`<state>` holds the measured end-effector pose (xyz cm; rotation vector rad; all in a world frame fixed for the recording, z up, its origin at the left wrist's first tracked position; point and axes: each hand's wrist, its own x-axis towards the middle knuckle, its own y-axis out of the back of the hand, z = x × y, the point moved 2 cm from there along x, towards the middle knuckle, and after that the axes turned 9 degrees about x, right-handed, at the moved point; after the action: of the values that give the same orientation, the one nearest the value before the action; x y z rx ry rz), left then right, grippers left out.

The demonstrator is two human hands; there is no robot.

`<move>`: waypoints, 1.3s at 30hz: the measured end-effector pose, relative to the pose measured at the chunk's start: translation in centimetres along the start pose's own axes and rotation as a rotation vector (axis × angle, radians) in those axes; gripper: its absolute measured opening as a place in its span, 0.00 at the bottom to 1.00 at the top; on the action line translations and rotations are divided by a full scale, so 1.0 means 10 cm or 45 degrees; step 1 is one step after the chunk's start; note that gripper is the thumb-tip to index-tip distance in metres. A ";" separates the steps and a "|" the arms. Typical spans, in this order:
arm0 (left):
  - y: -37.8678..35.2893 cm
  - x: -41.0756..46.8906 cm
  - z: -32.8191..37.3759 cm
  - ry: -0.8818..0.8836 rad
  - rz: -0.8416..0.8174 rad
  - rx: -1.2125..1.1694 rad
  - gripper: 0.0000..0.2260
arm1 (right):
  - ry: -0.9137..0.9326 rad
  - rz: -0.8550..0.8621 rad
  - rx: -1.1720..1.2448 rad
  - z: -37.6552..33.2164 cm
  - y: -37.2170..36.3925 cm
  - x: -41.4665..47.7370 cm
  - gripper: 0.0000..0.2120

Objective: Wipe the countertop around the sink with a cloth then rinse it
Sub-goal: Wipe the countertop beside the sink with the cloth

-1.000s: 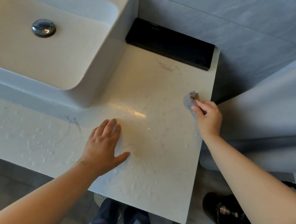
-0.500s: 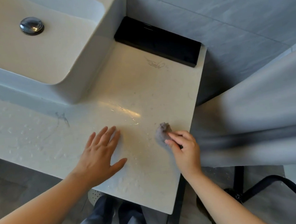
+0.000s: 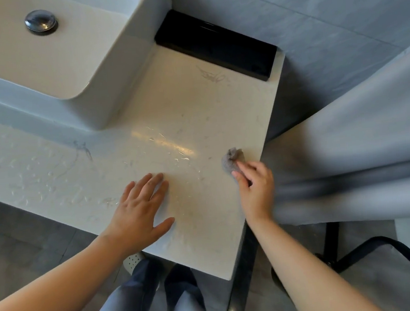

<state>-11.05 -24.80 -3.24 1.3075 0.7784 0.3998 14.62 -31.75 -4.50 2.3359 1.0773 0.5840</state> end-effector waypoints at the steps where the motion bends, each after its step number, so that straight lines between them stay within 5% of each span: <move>1: 0.00 0.00 0.00 0.000 0.008 -0.008 0.36 | 0.021 -0.014 0.010 -0.02 -0.01 -0.14 0.13; 7: -0.01 -0.01 0.00 0.001 0.001 -0.015 0.38 | 0.120 -0.087 0.054 -0.14 0.00 -0.77 0.13; 14: 0.01 -0.02 -0.01 0.000 -0.006 -0.020 0.39 | -0.023 -0.290 0.167 -0.26 0.19 -0.68 0.13; 24: 0.14 0.04 -0.05 0.025 0.044 -0.122 0.37 | -0.039 -0.040 -0.031 -0.18 -0.14 0.42 0.14; 27: 0.21 0.01 -0.13 0.034 0.074 -0.155 0.36 | -0.032 0.024 -0.038 -0.20 -0.26 0.21 0.13; 35: 0.16 -0.13 -0.33 0.159 0.055 -0.055 0.36 | 0.211 -0.196 -0.017 -0.37 -0.33 -0.75 0.12; 39: 0.12 -0.12 -0.40 0.219 0.024 -0.054 0.39 | 0.144 -0.327 0.059 -0.50 -0.31 -0.94 0.13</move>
<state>-14.52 -22.46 -2.00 1.2524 0.8969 0.5461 4.46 -36.06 -4.07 2.1768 1.4298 0.6031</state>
